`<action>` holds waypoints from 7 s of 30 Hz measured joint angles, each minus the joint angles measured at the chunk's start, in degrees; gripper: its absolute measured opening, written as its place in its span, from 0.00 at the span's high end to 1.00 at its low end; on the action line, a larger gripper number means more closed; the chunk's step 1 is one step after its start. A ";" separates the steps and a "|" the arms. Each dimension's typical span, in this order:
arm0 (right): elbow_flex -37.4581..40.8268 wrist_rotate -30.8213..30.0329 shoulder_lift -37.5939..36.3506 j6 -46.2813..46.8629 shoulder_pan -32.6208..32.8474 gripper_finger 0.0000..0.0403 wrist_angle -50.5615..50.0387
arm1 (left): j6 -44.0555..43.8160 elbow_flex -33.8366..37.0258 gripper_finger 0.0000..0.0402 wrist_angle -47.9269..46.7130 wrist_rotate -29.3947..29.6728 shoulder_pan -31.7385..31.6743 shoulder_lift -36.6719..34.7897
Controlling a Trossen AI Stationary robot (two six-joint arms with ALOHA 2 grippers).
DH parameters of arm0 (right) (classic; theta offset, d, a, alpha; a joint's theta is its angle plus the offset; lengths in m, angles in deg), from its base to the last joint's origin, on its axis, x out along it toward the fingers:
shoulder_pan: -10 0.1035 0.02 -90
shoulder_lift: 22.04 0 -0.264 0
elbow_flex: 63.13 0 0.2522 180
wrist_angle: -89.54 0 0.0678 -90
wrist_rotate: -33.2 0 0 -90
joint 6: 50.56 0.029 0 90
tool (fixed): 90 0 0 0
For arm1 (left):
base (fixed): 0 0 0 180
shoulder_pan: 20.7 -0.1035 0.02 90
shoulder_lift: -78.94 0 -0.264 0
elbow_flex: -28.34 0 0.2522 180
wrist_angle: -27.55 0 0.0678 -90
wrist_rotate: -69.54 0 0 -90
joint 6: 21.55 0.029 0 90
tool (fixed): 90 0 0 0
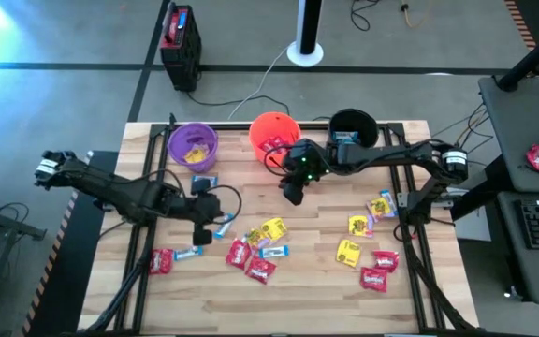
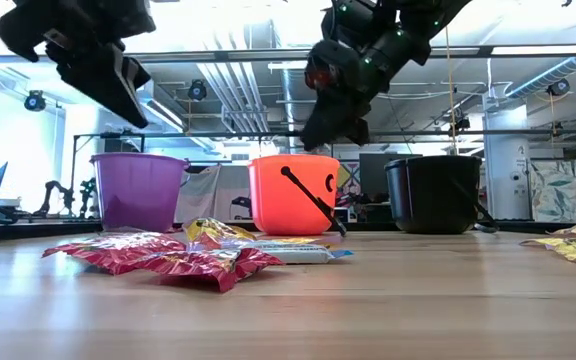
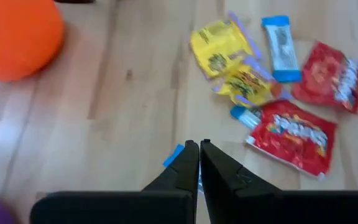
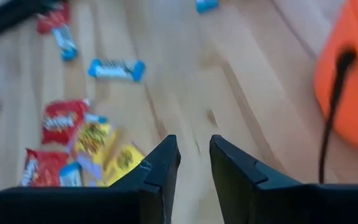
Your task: Sort candy by brand, put in halloween buckets
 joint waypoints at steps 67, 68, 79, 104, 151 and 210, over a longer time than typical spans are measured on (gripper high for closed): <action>-4.75 -4.43 -0.33 -3.70 2.77 0.87 -6.43 | -61.53 -14.15 0.73 -3.41 -5.41 -12.50 29.14; -4.76 -4.23 -1.11 -4.25 2.71 0.87 -6.74 | -63.40 -15.49 0.68 -3.16 -5.95 -12.79 31.21; -4.79 -1.01 -7.88 -12.11 1.36 0.87 -8.30 | -60.34 -33.43 0.41 -19.72 -4.66 -15.26 49.16; -4.68 -1.01 -8.28 -16.33 -2.55 0.87 -10.43 | -57.82 -23.77 0.48 -10.47 -7.59 -18.55 50.14; -3.76 -1.49 -8.30 -15.38 -3.06 0.87 -10.43 | -45.97 -22.49 1.00 -11.01 -8.24 -18.14 44.01; -11.92 -7.63 21.97 7.13 5.64 0.87 14.96 | -23.18 3.56 1.00 12.63 0.41 -13.55 -3.89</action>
